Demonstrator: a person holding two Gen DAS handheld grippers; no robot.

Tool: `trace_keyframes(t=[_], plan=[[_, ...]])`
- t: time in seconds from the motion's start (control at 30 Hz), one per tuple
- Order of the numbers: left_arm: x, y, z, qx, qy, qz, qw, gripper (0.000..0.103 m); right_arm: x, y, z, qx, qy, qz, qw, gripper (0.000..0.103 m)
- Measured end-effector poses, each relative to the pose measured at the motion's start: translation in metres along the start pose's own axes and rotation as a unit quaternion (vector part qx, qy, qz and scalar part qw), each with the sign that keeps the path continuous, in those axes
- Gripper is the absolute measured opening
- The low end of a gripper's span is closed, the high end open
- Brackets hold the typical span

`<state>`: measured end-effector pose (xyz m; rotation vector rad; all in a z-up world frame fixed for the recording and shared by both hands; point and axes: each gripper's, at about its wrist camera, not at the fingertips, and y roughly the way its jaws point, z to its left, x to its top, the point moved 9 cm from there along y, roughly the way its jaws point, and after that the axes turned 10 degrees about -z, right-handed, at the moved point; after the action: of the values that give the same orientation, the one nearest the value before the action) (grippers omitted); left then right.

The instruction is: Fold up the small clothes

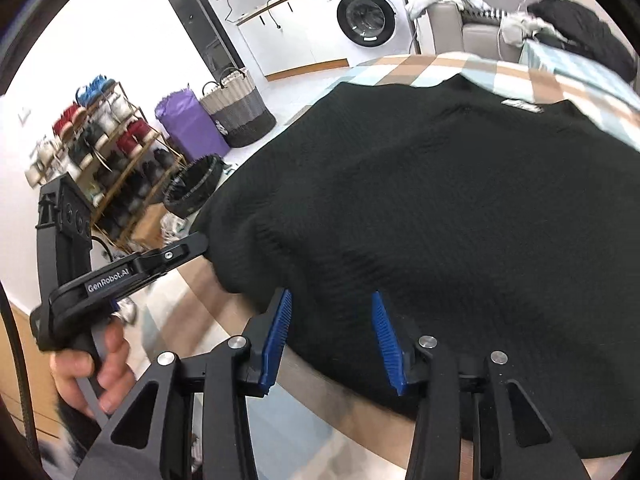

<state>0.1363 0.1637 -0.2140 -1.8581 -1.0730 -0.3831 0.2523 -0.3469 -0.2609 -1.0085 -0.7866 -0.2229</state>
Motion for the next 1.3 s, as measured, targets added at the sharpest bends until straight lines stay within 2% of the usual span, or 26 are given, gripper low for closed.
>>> trace_keyframes(t=[0.1,0.27,0.43,0.53,0.6,0.67,0.7,0.8,0.9,1.03,1.1,1.2,1.3], plan=[[0.000,-0.010,0.016,0.033,0.004,-0.015,0.9993,0.005,-0.008,0.004,-0.015,-0.029,-0.001,0.015,0.999,0.044],[0.009,-0.024,0.031,0.036,-0.020,-0.032,0.9986,0.005,-0.009,0.002,-0.027,-0.033,-0.002,0.011,0.999,0.044],[0.011,-0.023,0.005,0.006,-0.006,-0.030,0.9995,0.006,-0.003,-0.004,0.000,0.005,-0.016,-0.013,1.000,0.044],[0.009,-0.017,-0.022,-0.016,0.017,-0.026,0.9994,0.013,-0.006,0.007,0.027,0.033,-0.042,-0.007,0.999,0.044],[0.008,-0.014,-0.045,-0.040,0.033,-0.027,0.9983,0.017,-0.011,0.013,0.030,0.028,-0.051,0.006,0.998,0.044],[0.006,-0.009,-0.065,-0.052,0.060,-0.026,0.9965,0.021,-0.011,0.008,0.027,0.025,-0.045,0.001,0.999,0.044],[0.005,-0.007,-0.073,-0.056,0.072,-0.026,0.9955,0.022,-0.010,0.003,0.021,0.017,-0.040,-0.006,0.999,0.044],[-0.008,0.005,-0.099,-0.059,0.135,-0.012,0.9890,0.023,-0.010,-0.027,-0.021,-0.043,-0.017,-0.030,0.999,0.044],[-0.025,0.016,-0.102,-0.026,0.194,0.014,0.9806,0.023,-0.015,-0.061,-0.072,-0.113,0.021,-0.051,0.992,0.044],[-0.039,0.015,-0.089,-0.005,0.222,0.031,0.9745,0.023,-0.034,-0.130,-0.144,-0.211,0.102,-0.087,0.968,0.044],[-0.042,0.009,-0.083,0.002,0.232,0.030,0.9723,0.023,-0.048,-0.160,-0.170,-0.246,0.136,-0.100,0.955,0.045],[-0.043,0.004,-0.077,0.007,0.239,0.028,0.9706,0.023,-0.067,-0.190,-0.194,-0.267,0.182,-0.109,0.940,0.047],[-0.044,0.002,-0.074,0.011,0.242,0.024,0.9699,0.023,-0.080,-0.199,-0.205,-0.246,0.233,-0.119,0.933,0.053]])
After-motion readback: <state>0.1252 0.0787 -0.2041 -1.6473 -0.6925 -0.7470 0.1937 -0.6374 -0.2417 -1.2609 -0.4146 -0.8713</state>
